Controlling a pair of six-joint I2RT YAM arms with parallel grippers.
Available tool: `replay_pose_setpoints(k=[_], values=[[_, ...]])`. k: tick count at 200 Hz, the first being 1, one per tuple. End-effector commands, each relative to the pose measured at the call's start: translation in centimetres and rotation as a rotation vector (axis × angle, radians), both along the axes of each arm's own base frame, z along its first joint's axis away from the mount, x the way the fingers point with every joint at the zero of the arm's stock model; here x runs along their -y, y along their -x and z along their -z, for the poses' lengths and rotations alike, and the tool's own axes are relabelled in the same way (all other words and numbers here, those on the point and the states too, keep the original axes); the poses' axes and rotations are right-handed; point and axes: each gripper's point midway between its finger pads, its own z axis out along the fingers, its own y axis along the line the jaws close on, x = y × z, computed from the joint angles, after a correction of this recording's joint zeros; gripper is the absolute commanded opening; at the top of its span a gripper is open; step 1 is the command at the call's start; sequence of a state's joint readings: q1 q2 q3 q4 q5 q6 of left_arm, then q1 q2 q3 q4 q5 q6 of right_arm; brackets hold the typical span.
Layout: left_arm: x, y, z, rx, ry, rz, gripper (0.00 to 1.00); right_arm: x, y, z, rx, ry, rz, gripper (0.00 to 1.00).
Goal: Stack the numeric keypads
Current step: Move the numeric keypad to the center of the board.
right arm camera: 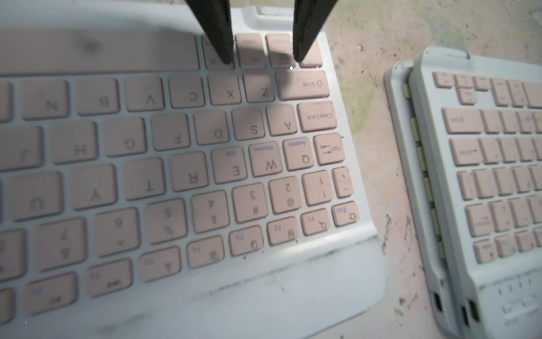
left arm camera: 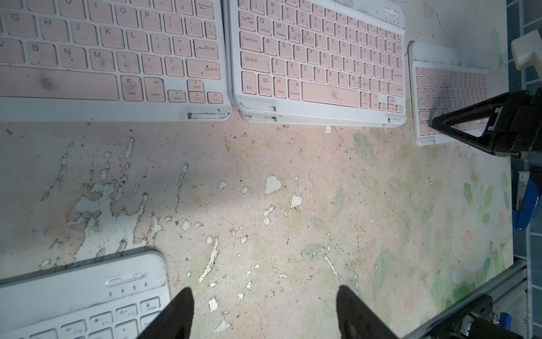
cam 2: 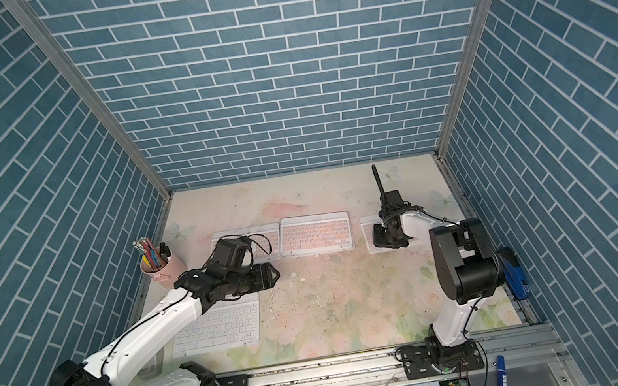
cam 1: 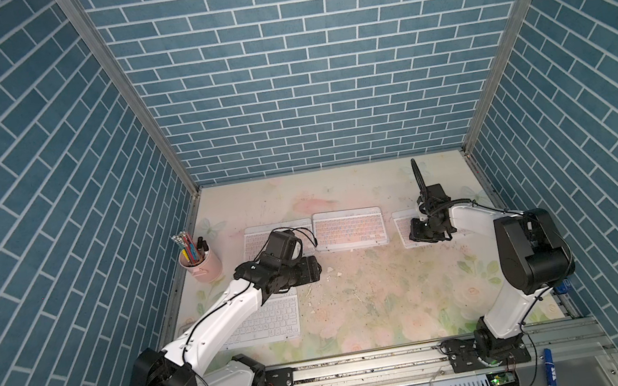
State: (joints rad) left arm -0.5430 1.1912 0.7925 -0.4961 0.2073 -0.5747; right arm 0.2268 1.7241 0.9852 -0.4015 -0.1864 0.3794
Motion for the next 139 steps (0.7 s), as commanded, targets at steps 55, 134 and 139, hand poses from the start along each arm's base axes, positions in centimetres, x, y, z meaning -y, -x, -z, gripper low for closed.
replay_pose_setpoints(k=[55, 134, 139], values=[[-0.6, 0.5, -0.4, 0.014, -0.001, -0.006, 0.78, -2.5, 12.0, 4.5, -0.362, 0.052, -0.042, 0.36], [-0.6, 0.6, -0.6, 0.019, 0.018, -0.017, 0.78, -3.1, 17.5, 4.2, -0.426, 0.105, -0.084, 0.36], [-0.6, 0.6, -0.6, 0.018, 0.02, -0.018, 0.78, -3.1, 17.8, 4.2, -0.428, 0.107, -0.089, 0.36]])
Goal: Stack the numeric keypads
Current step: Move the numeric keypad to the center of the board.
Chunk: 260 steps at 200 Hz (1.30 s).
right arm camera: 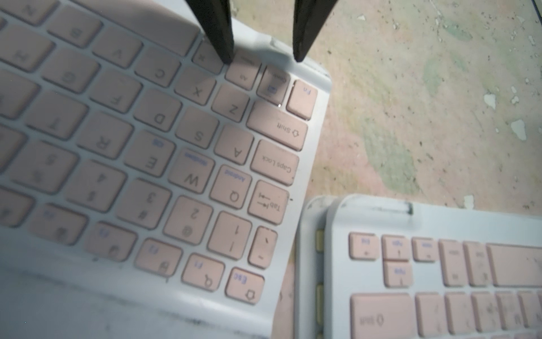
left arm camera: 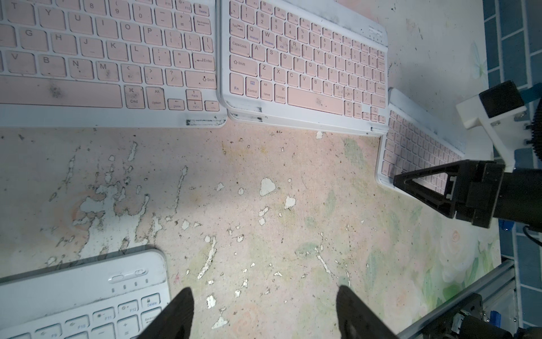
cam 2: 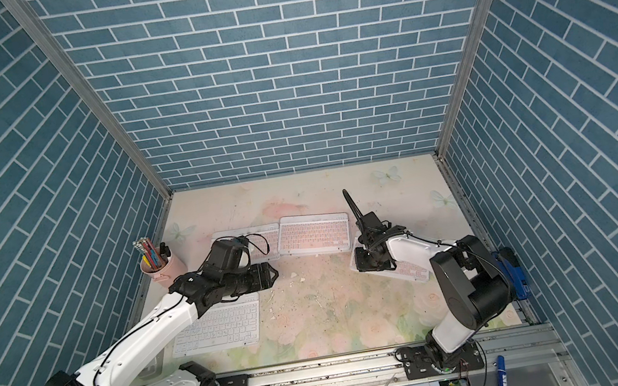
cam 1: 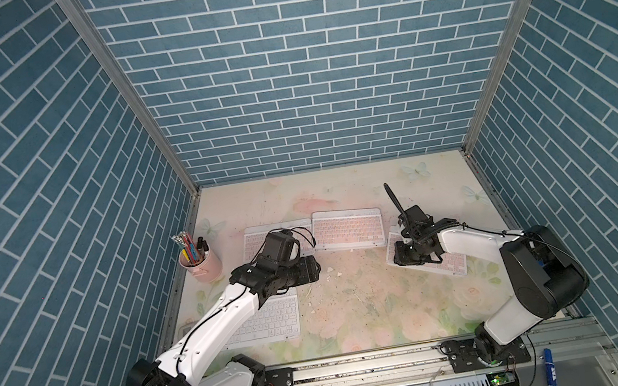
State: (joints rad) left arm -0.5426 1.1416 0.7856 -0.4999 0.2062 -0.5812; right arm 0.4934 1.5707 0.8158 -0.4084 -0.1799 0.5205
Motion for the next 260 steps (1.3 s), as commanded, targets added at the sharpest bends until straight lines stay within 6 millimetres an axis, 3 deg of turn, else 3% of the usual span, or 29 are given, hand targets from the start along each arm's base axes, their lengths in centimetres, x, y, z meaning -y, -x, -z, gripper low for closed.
replay_pose_setpoints(k=[1, 68, 122, 151, 176, 194, 214, 235, 260], values=[[-0.4, 0.4, 0.5, -0.012, -0.002, -0.013, 0.78, 3.2, 9.5, 3.9, -0.361, 0.15, 0.033, 0.36], [-0.7, 0.8, 0.3, -0.017, -0.011, -0.011, 0.78, 0.1, 13.3, 4.2, -0.376, 0.153, -0.068, 0.35], [-1.2, 1.3, 0.5, -0.016, -0.023, -0.008, 0.78, -6.3, 15.2, 4.5, -0.338, 0.127, -0.229, 0.34], [-1.2, 1.6, 0.7, -0.016, -0.026, 0.008, 0.78, -9.0, 14.7, 4.2, -0.303, 0.094, -0.268, 0.34], [-0.9, 1.8, 0.9, -0.018, -0.03, 0.034, 0.78, -10.2, 12.6, 1.0, -0.191, 0.039, -0.265, 0.35], [-0.5, 2.0, 1.0, -0.021, -0.035, 0.057, 0.78, -9.6, 11.4, -1.5, -0.144, 0.009, -0.233, 0.36], [-0.2, 2.0, 1.3, -0.026, -0.036, 0.07, 0.78, -7.5, 10.9, -3.1, -0.143, -0.019, -0.161, 0.4], [0.2, 1.9, 1.2, -0.028, -0.034, 0.086, 0.78, -3.4, 11.2, -3.2, -0.165, -0.002, -0.019, 0.47], [0.9, 1.6, 1.1, -0.026, -0.025, 0.103, 0.78, 2.3, 13.1, -2.3, -0.217, 0.052, 0.172, 0.58]])
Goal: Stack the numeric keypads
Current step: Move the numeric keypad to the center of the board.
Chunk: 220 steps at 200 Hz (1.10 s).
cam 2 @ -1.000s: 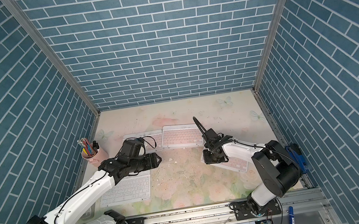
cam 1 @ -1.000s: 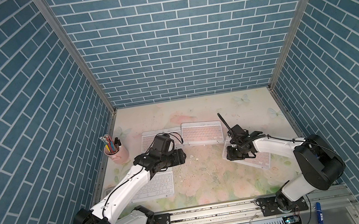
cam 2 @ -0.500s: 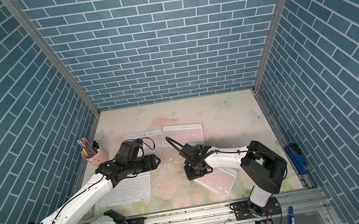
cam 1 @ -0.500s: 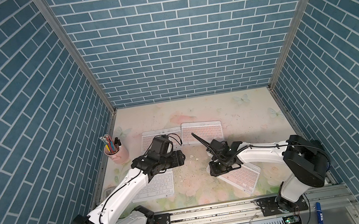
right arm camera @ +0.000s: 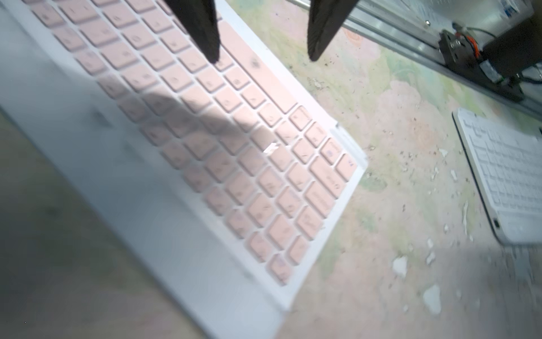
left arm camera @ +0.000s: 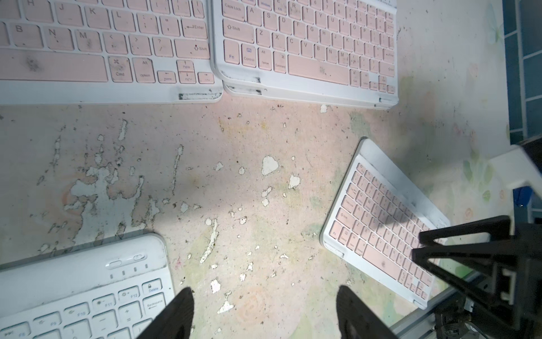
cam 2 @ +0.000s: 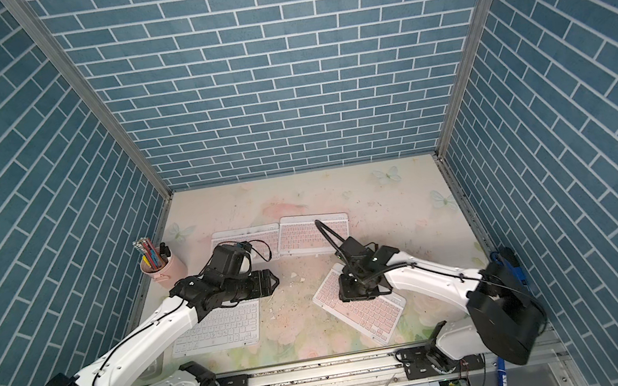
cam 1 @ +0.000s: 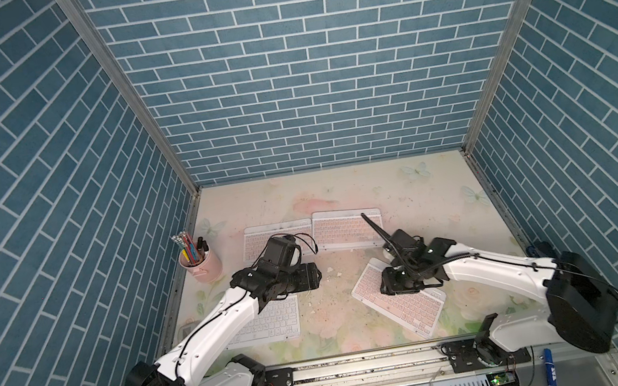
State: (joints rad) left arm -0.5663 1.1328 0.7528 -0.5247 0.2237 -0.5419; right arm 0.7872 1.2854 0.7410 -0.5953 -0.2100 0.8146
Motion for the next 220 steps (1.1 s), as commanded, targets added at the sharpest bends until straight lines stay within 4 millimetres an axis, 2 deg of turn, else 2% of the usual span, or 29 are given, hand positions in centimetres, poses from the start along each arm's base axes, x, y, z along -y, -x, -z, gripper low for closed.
replay_pose_setpoints(k=[1, 13, 29, 31, 36, 39, 47, 73, 90, 113, 156, 191, 220], values=[[0.8, 0.0, -0.2, 0.005, 0.006, 0.038, 0.78, 6.3, 3.2, 1.8, -0.126, 0.141, 0.199, 0.59], [1.2, 0.0, -0.2, 0.002, 0.008, 0.051, 0.78, 8.8, 4.2, 2.3, -0.154, 0.169, 0.301, 0.61], [1.6, 0.0, 0.0, -0.001, 0.003, 0.067, 0.78, 11.4, 5.3, 2.5, -0.169, 0.19, 0.427, 0.71], [1.7, 0.0, 0.0, -0.003, 0.003, 0.068, 0.78, 11.7, 5.4, 2.5, -0.166, 0.19, 0.441, 0.74], [1.8, 0.0, 0.0, -0.001, 0.003, 0.074, 0.78, 12.3, 5.6, 2.4, -0.163, 0.186, 0.477, 0.91], [1.9, 0.0, 0.0, -0.003, 0.002, 0.076, 0.78, 12.6, 5.7, 2.4, -0.163, 0.186, 0.497, 0.97], [2.0, -0.1, 0.0, -0.004, 0.004, 0.079, 0.78, 13.5, 6.0, 2.4, -0.157, 0.181, 0.551, 0.98], [3.0, -0.4, 0.4, -0.013, 0.021, 0.1, 0.78, 14.4, 5.9, 2.6, -0.149, 0.15, 0.642, 0.98], [3.7, -0.7, 0.8, -0.025, 0.012, 0.127, 0.78, 13.6, 5.2, 3.0, -0.156, 0.114, 0.628, 0.97], [4.5, -1.0, 1.1, -0.037, 0.01, 0.15, 0.78, 12.0, 3.0, 2.9, -0.139, 0.066, 0.595, 0.95], [4.4, -1.1, 1.4, -0.036, 0.0, 0.141, 0.78, 9.1, -0.3, 2.9, -0.13, 0.001, 0.508, 0.92], [3.9, -0.7, 2.4, -0.064, -0.017, 0.122, 0.78, 7.7, -3.1, 2.1, -0.093, 0.006, 0.416, 0.92], [3.7, -0.4, 2.8, -0.073, -0.01, 0.11, 0.78, 5.4, -5.7, 1.4, -0.052, -0.067, 0.346, 0.91]])
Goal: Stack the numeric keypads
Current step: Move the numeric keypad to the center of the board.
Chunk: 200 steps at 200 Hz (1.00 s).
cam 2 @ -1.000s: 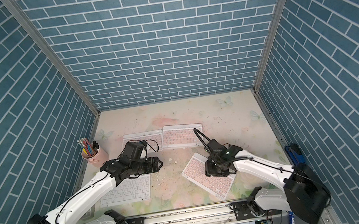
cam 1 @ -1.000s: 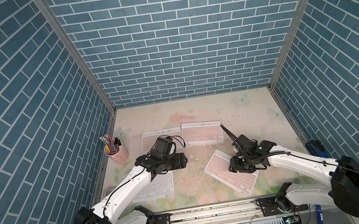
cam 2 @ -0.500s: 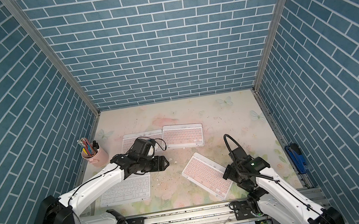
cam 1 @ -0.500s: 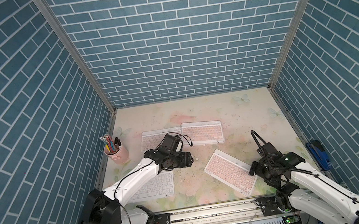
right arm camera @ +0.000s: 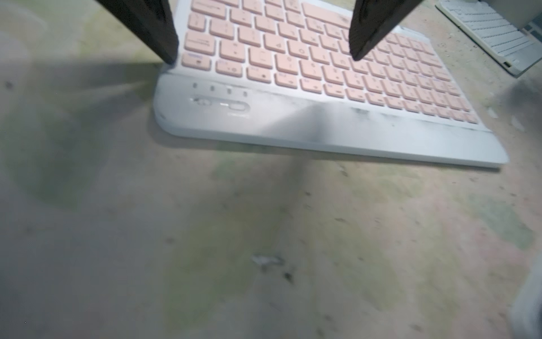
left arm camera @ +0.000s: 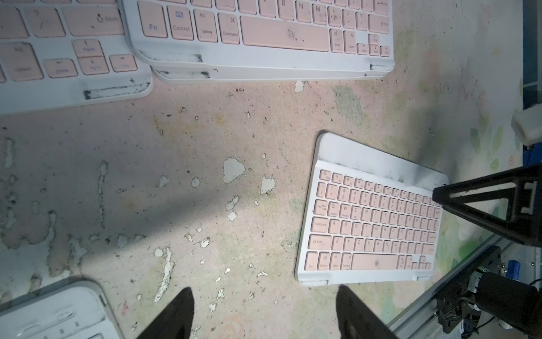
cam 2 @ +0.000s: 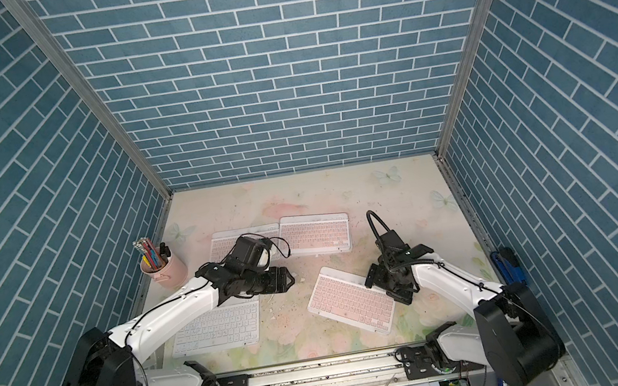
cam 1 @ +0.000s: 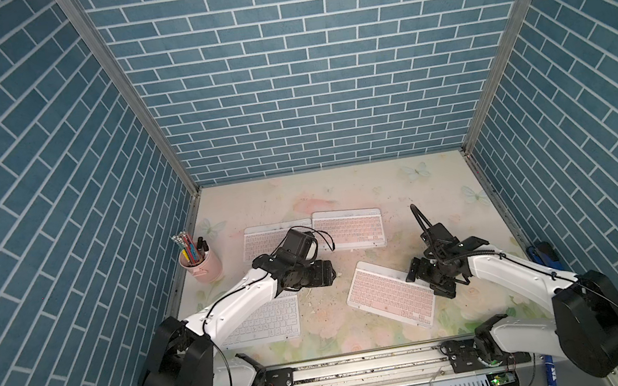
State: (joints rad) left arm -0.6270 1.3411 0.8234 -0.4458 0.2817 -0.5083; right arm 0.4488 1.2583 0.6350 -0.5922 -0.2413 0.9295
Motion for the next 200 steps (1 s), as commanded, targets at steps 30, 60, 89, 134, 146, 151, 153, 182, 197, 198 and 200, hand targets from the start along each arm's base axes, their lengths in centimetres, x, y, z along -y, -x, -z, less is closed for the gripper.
replay_pose_setpoints(k=[30, 60, 89, 134, 146, 151, 153, 182, 197, 198, 200], values=[[-0.4, 0.9, 1.2, -0.037, -0.009, -0.014, 0.78, -4.2, -4.9, -1.2, 0.118, -0.113, -0.137, 0.9], [-0.3, 1.5, 1.4, -0.043, -0.014, -0.016, 0.78, -2.8, -4.8, -1.4, 0.105, -0.018, -0.183, 0.89], [-0.2, 2.1, 1.5, -0.047, -0.008, -0.014, 0.78, 0.3, -2.1, -2.2, 0.069, 0.096, -0.178, 0.9], [0.4, 2.4, 2.0, -0.063, -0.014, 0.008, 0.78, 3.1, 2.8, 0.1, -0.025, 0.137, -0.11, 0.91], [0.4, 2.3, 2.0, -0.061, -0.015, 0.009, 0.78, 3.6, 3.6, 0.9, -0.044, 0.145, -0.096, 0.91], [0.4, 2.3, 2.0, -0.062, -0.017, 0.011, 0.78, 3.6, 3.7, 1.2, -0.047, 0.145, -0.092, 0.91], [0.4, 2.3, 2.1, -0.063, -0.018, 0.01, 0.78, 3.6, 3.7, 1.2, -0.049, 0.146, -0.092, 0.9], [0.6, 2.1, 2.1, -0.064, -0.017, 0.015, 0.78, 2.5, 3.4, 2.3, -0.046, 0.09, -0.093, 0.9], [0.6, 2.1, 2.2, -0.068, -0.022, 0.013, 0.78, 1.2, 2.9, 2.7, -0.044, 0.059, -0.11, 0.89], [0.6, 2.1, 2.2, -0.068, -0.022, 0.012, 0.78, 1.1, 2.9, 2.6, -0.042, 0.057, -0.112, 0.89], [0.6, 2.1, 2.3, -0.069, -0.022, 0.012, 0.78, 0.9, 2.8, 2.6, -0.04, 0.054, -0.116, 0.89]])
